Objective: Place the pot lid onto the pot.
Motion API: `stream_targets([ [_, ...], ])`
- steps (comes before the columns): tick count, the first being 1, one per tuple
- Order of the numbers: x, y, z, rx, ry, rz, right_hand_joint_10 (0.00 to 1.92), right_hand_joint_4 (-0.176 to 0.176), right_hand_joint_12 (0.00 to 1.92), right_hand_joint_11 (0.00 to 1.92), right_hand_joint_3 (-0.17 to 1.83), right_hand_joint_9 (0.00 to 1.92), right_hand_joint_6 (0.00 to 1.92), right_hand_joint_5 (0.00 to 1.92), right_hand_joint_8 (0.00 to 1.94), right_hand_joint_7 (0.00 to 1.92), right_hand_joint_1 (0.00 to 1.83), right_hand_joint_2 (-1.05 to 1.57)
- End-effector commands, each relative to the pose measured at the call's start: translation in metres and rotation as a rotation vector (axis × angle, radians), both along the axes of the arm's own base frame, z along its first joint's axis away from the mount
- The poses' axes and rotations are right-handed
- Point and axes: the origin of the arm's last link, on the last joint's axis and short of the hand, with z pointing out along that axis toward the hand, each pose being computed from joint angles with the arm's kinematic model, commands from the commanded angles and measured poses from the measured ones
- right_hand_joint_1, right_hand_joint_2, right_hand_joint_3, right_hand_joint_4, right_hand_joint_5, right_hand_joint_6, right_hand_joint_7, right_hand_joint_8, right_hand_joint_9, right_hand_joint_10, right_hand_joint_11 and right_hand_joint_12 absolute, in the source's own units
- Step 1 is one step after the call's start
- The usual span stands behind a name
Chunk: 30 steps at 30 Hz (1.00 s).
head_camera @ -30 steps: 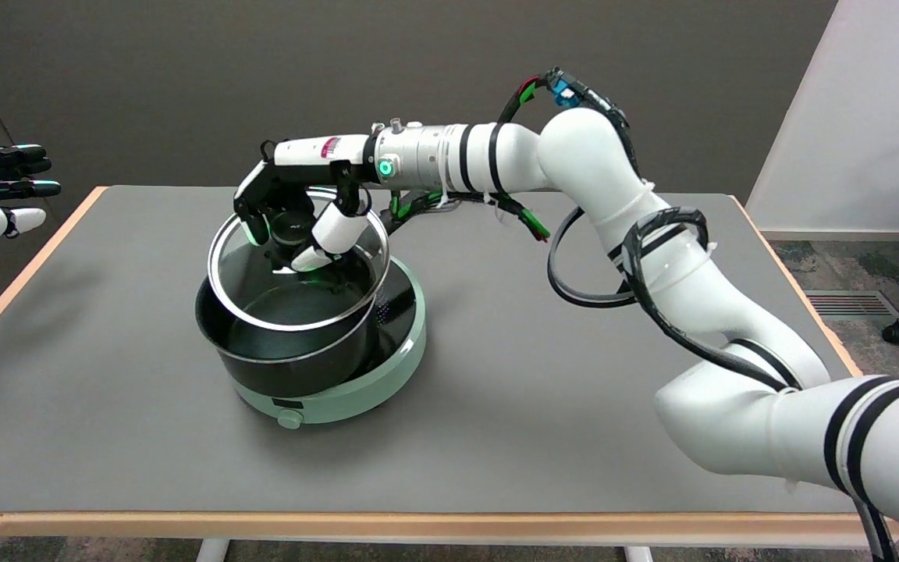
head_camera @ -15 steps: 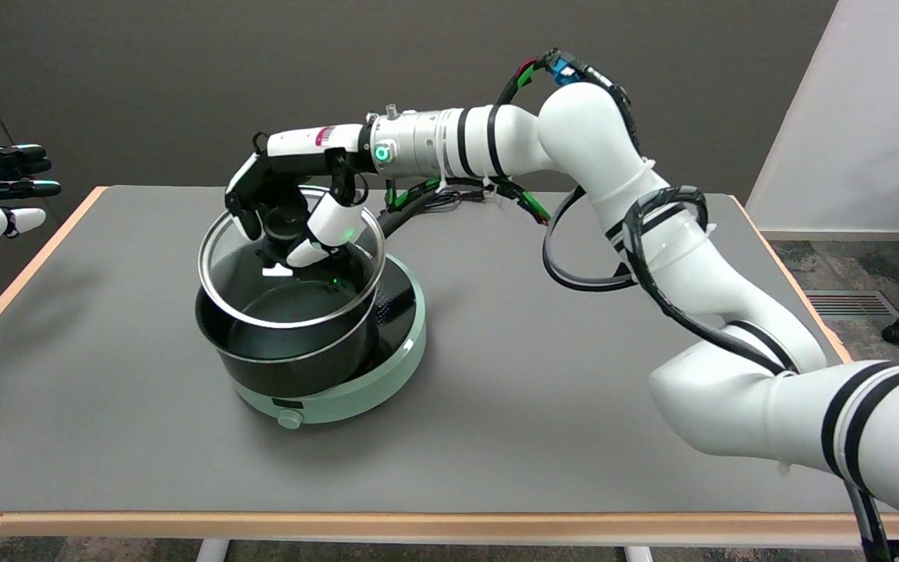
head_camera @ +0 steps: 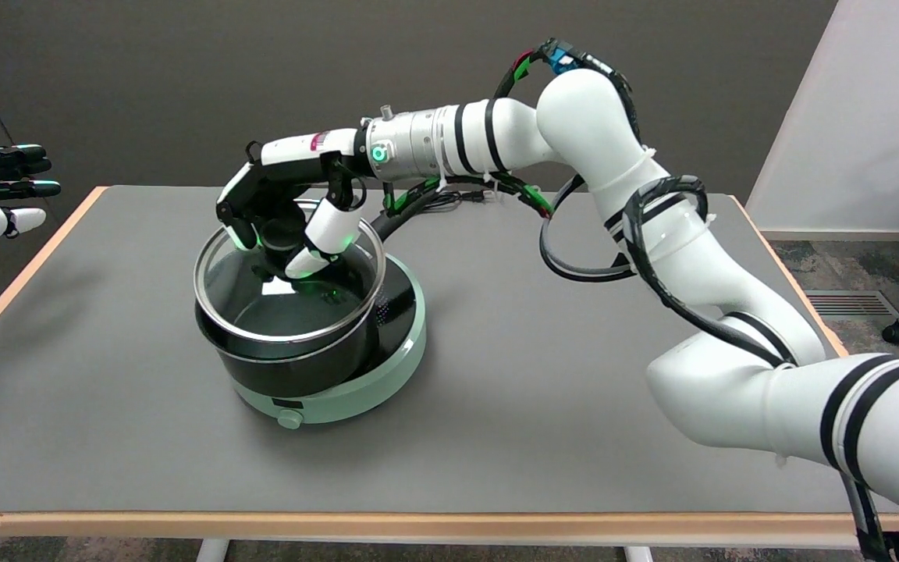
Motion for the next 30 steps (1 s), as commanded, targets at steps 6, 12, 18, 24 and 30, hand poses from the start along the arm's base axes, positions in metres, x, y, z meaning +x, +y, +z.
stream_targets([
  [6, 0.000, 0.004, -0.008, 0.033, 0.014, -0.034, 1.88, 0.174, 1.92, 0.42, 0.81, 0.66, 1.36, 0.61, 1.55, 0.74, 1.49, 0.86],
  [12, -0.003, 0.003, -0.011, 0.034, 0.011, -0.045, 1.88, 0.174, 1.92, 0.43, 0.81, 0.67, 1.36, 0.61, 1.55, 0.74, 1.49, 0.86],
  [18, -0.006, 0.000, -0.015, 0.035, 0.007, -0.058, 1.88, 0.173, 1.92, 0.42, 0.82, 0.67, 1.36, 0.61, 1.55, 0.75, 1.49, 0.86],
  [24, -0.010, -0.005, -0.013, 0.018, 0.000, -0.074, 1.88, 0.168, 1.92, 0.41, 0.82, 0.67, 1.36, 0.61, 1.55, 0.75, 1.49, 0.86],
  [30, -0.012, -0.011, -0.012, -0.002, -0.015, -0.082, 1.88, 0.167, 1.92, 0.41, 0.82, 0.67, 1.35, 0.62, 1.55, 0.75, 1.49, 0.86],
])
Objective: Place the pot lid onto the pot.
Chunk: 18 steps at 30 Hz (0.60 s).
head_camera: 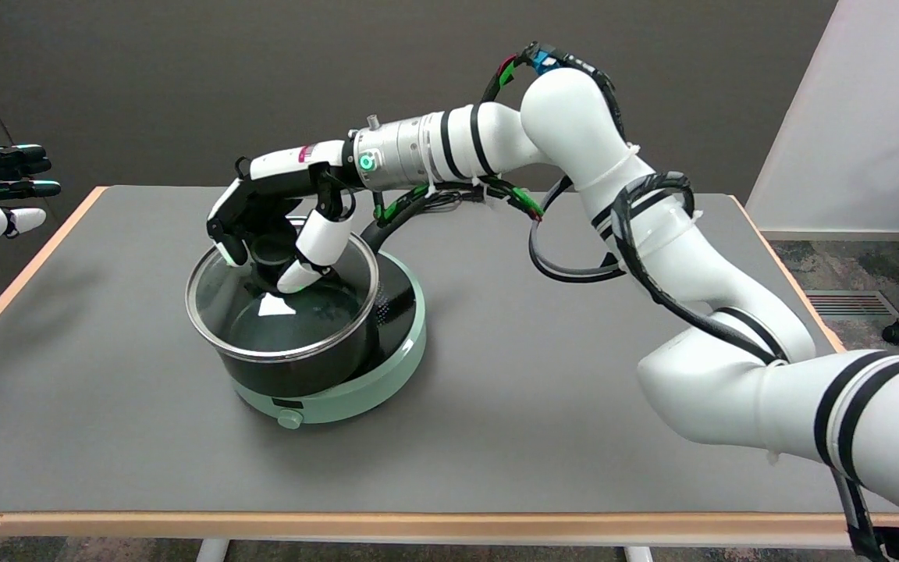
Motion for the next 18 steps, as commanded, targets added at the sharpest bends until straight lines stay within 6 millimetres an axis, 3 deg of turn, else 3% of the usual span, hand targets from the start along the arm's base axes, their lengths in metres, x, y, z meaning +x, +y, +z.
stream_targets([
  [1, -0.0060, -0.0114, -0.0009, -0.033, -0.023, -0.025, 1.88, 0.167, 1.92, 0.41, 0.82, 0.67, 1.35, 0.62, 1.55, 0.75, 1.49, 0.86],
  [5, -0.0048, -0.0137, -0.0008, -0.044, -0.027, -0.019, 1.88, 0.164, 1.92, 0.40, 0.82, 0.66, 1.35, 0.61, 1.54, 0.75, 1.49, 0.86],
  [7, -0.0040, -0.0148, -0.0003, -0.051, -0.029, -0.013, 1.88, 0.136, 1.92, 0.42, 0.62, 0.60, 1.25, 0.67, 1.53, 0.70, 1.47, 0.97],
  [8, -0.0040, -0.0152, -0.0001, -0.054, -0.030, -0.011, 1.91, 0.147, 1.92, 0.42, 0.60, 0.58, 1.24, 0.66, 1.56, 0.68, 1.47, 1.00],
  [18, -0.0052, -0.0154, 0.0001, -0.059, -0.034, -0.009, 1.80, 0.123, 1.92, 0.39, 0.45, 0.61, 1.20, 0.70, 1.48, 0.70, 1.47, 1.04],
])
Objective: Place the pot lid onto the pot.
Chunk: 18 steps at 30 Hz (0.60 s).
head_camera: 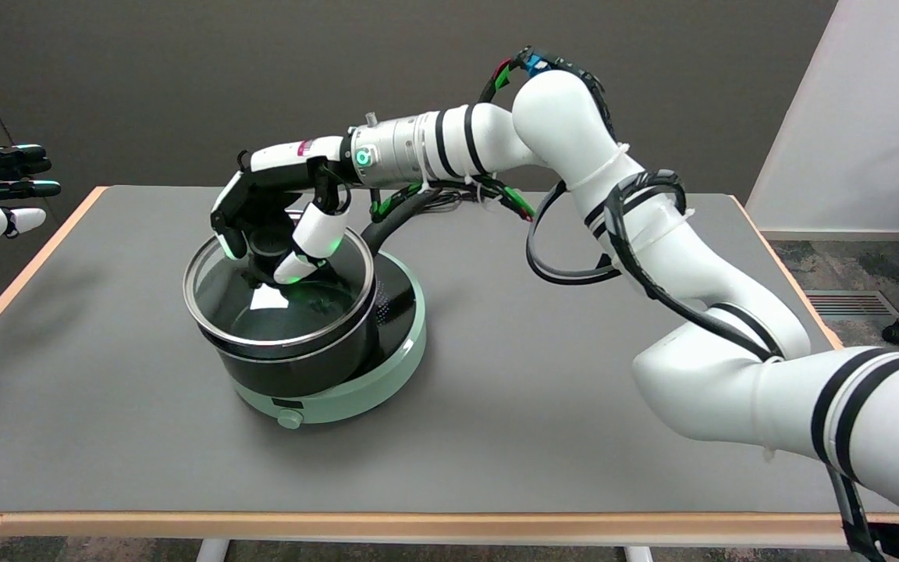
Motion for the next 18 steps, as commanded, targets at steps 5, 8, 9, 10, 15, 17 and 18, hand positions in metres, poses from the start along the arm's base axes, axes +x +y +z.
stream_targets([
  [5, -0.0021, -0.0037, 0.0015, -0.020, -0.008, 0.002, 1.80, 0.137, 1.92, 0.40, 0.44, 0.60, 1.19, 0.69, 1.48, 0.70, 1.47, 1.05],
  [8, -0.0017, -0.0033, 0.0015, -0.018, -0.007, 0.003, 1.80, 0.137, 1.92, 0.40, 0.44, 0.60, 1.19, 0.69, 1.48, 0.70, 1.47, 1.05],
  [9, -0.0017, -0.0033, 0.0018, -0.018, -0.006, 0.003, 1.80, 0.137, 1.92, 0.40, 0.44, 0.60, 1.19, 0.69, 1.48, 0.70, 1.47, 1.05],
  [10, -0.0014, -0.0031, 0.0017, -0.017, -0.006, 0.004, 1.80, 0.137, 1.92, 0.40, 0.44, 0.60, 1.19, 0.69, 1.48, 0.70, 1.47, 1.05],
  [15, -0.0015, -0.0016, 0.0014, -0.012, -0.003, 0.004, 1.79, 0.138, 1.92, 0.42, 0.44, 0.61, 1.19, 0.70, 1.48, 0.71, 1.47, 1.04],
  [17, -0.0016, -0.0012, 0.0013, -0.010, 0.000, 0.004, 1.79, 0.138, 1.92, 0.42, 0.45, 0.61, 1.19, 0.70, 1.48, 0.71, 1.47, 1.04],
  [18, -0.0019, -0.0010, 0.0013, -0.009, 0.002, 0.004, 1.80, 0.138, 1.92, 0.42, 0.45, 0.61, 1.19, 0.70, 1.48, 0.70, 1.47, 1.04],
])
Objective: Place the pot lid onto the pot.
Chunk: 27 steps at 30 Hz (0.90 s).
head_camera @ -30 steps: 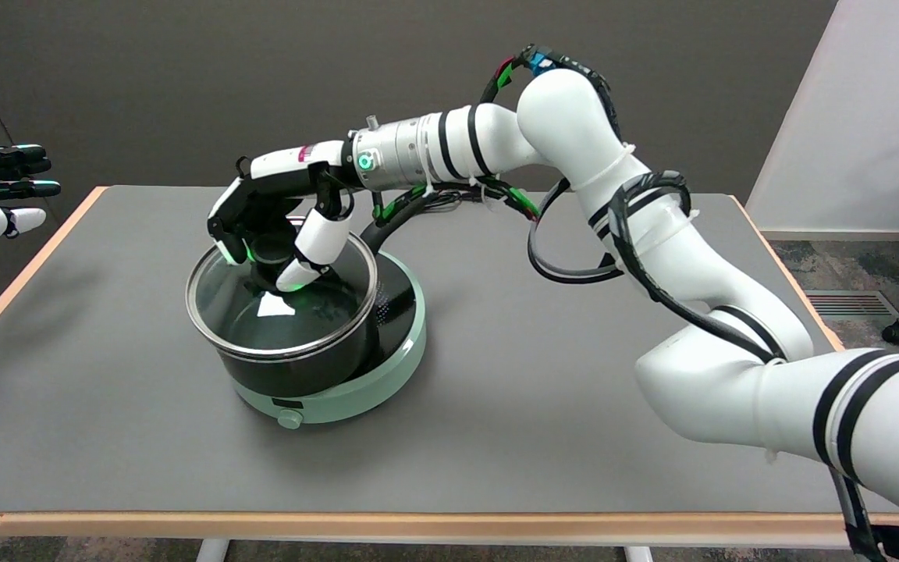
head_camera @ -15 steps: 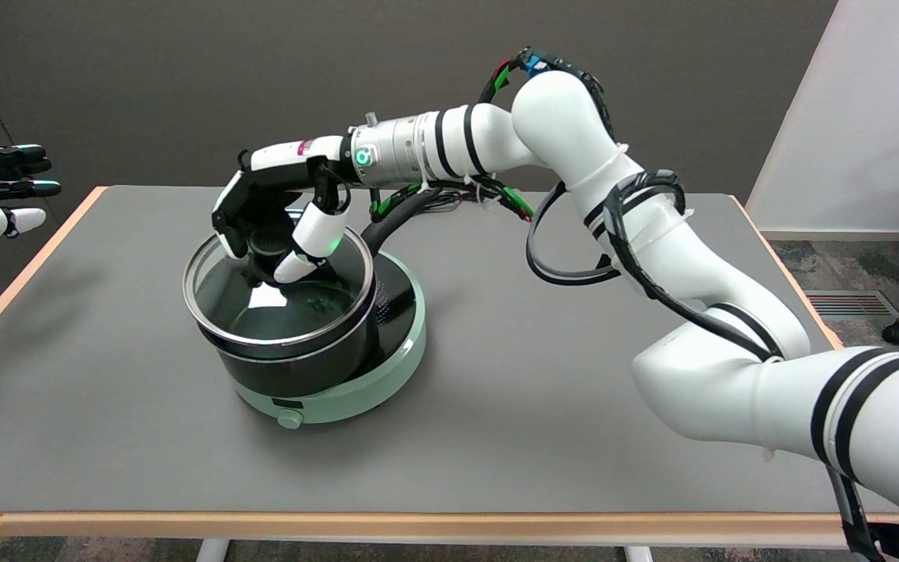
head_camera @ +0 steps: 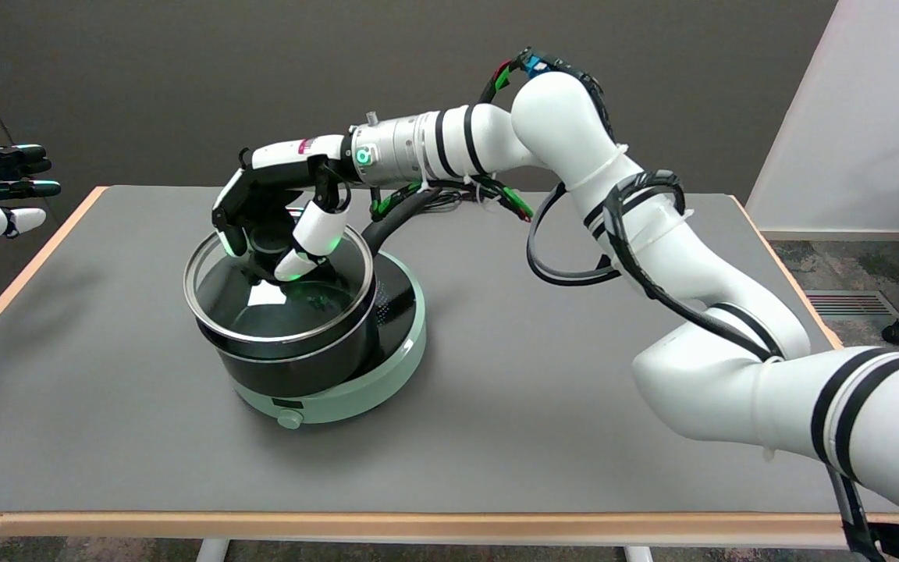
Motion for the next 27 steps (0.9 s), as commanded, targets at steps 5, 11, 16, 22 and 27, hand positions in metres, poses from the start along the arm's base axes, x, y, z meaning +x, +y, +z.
stream_targets([
  [5, -0.0020, 0.0025, -0.0001, 0.008, 0.012, 0.000, 1.80, 0.137, 1.92, 0.42, 0.45, 0.61, 1.19, 0.69, 1.48, 0.70, 1.47, 1.04],
  [11, -0.0029, 0.0042, 0.0002, 0.012, 0.019, 0.002, 1.78, 0.144, 1.92, 0.42, 0.49, 0.63, 1.19, 0.69, 1.46, 0.72, 1.47, 1.01],
  [16, -0.0029, 0.0056, 0.0002, 0.014, 0.019, 0.006, 1.77, 0.133, 1.92, 0.38, 0.36, 0.61, 1.16, 0.70, 1.45, 0.70, 1.46, 1.08],
  [22, -0.0040, 0.0069, 0.0016, 0.014, 0.022, 0.009, 1.76, 0.136, 1.92, 0.37, 0.32, 0.61, 1.15, 0.70, 1.44, 0.70, 1.46, 1.10],
  [27, -0.0040, 0.0072, 0.0020, 0.014, 0.023, 0.011, 1.74, 0.138, 1.92, 0.37, 0.30, 0.61, 1.13, 0.70, 1.43, 0.71, 1.46, 1.11],
])
